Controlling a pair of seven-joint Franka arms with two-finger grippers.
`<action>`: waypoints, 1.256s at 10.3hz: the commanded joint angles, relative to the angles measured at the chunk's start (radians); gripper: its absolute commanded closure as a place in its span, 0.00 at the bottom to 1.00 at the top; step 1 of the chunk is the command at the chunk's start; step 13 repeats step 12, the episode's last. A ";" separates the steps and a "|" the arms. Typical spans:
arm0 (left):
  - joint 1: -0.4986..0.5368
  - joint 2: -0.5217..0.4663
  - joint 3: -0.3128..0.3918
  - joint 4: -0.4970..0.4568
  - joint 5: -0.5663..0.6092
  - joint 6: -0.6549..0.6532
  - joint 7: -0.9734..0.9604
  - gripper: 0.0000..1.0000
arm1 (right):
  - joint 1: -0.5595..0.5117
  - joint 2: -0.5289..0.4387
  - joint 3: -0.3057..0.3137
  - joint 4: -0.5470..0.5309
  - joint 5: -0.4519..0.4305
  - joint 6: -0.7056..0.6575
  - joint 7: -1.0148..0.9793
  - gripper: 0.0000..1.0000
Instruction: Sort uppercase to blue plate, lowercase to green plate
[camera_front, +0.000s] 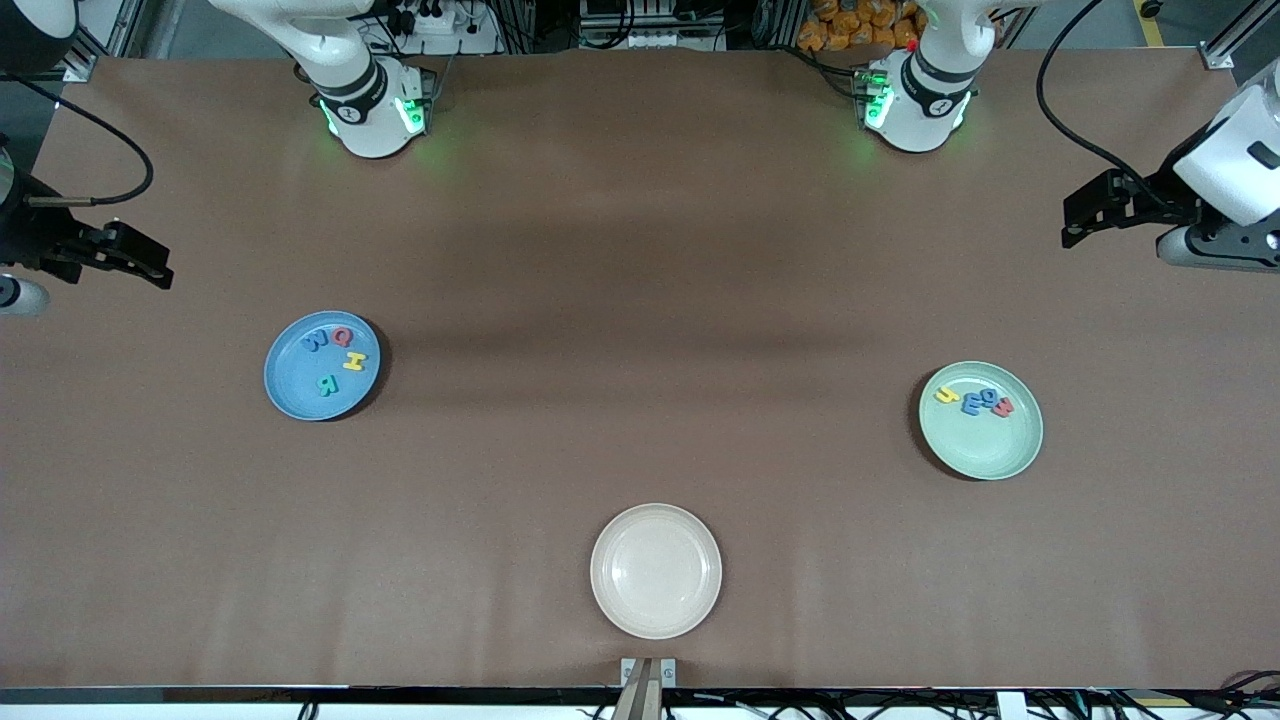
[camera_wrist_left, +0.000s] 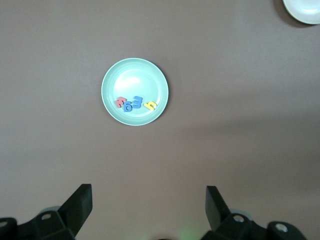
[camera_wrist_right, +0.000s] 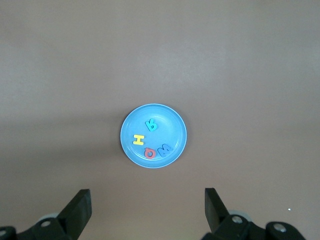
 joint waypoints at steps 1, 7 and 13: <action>-0.016 0.005 0.018 0.015 -0.011 0.019 -0.016 0.00 | -0.042 -0.027 0.020 -0.033 0.035 0.014 0.010 0.00; -0.011 0.005 0.018 0.016 -0.010 0.055 0.001 0.00 | -0.047 -0.028 0.021 -0.036 0.040 0.002 -0.006 0.00; -0.008 0.003 0.016 0.041 0.004 0.055 0.001 0.00 | -0.039 -0.030 0.027 -0.035 0.040 0.001 -0.006 0.00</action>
